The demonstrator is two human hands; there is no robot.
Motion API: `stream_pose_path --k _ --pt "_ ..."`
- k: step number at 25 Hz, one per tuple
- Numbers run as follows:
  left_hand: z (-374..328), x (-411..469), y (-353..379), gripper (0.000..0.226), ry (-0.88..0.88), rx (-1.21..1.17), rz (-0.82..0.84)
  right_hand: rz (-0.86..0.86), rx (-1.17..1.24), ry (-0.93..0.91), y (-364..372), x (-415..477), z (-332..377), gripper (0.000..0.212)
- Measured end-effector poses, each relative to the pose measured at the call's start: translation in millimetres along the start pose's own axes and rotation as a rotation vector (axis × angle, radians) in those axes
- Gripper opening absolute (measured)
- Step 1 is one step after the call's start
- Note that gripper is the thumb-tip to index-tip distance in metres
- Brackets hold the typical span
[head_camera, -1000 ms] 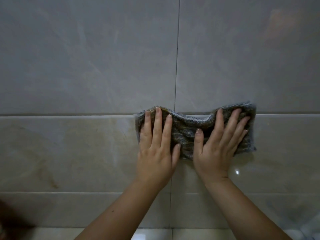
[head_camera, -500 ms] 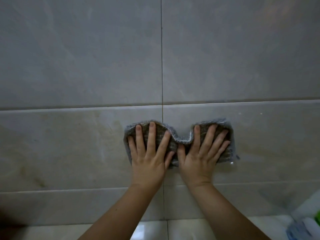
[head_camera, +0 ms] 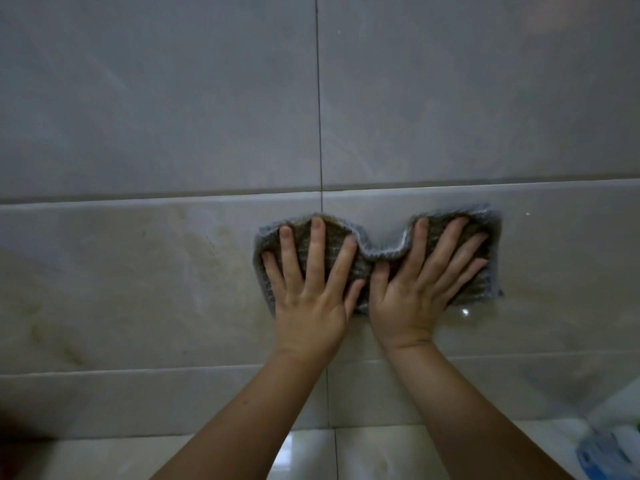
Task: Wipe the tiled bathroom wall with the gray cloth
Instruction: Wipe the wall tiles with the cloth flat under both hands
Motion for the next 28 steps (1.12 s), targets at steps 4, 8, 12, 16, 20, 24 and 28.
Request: stream_pose_path --k 4,8,12,16,20,24,28 --pt "-8.1 -30.0 11.1 0.055 0.041 -0.017 0.022 0.084 0.014 -0.019 2.0 -30.7 -14.6 0.053" --pt "1.2 -1.9 -4.9 0.054 0.014 -0.056 -0.032 0.022 0.072 0.025 -4.9 2.0 0.6 0.054" --pt "27.5 30.6 -19.8 0.054 -0.041 -0.075 -0.069 -0.027 0.070 0.048 -3.0 33.0 31.0 0.057" --pt "36.3 -13.0 -6.9 0.055 -0.018 -0.050 -0.003 0.095 0.028 -0.100 14.7 -10.4 39.8 0.053" --pt "17.5 -49.9 13.2 0.051 -0.014 -0.042 0.026 0.134 0.010 -0.221 17.8 -46.0 10.5 0.048" --pt "-19.8 -49.5 24.4 0.053 -0.094 -0.094 -0.006 0.076 -0.001 -0.186 6.4 -38.2 -27.7 0.046" --pt "-64.5 -36.7 30.0 0.054 -0.093 -0.124 0.001 0.019 -0.010 -0.113 -8.6 -25.9 -71.6 0.049"
Point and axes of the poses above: each hand's wrist, its own x-axis towards the middle knuckle, its own y-axis out of the palm, z = x × y, the point moved 5 cm from there along x, towards the middle knuckle, and after that the axes turned 7 degrees about x, right-handed, at the moved point
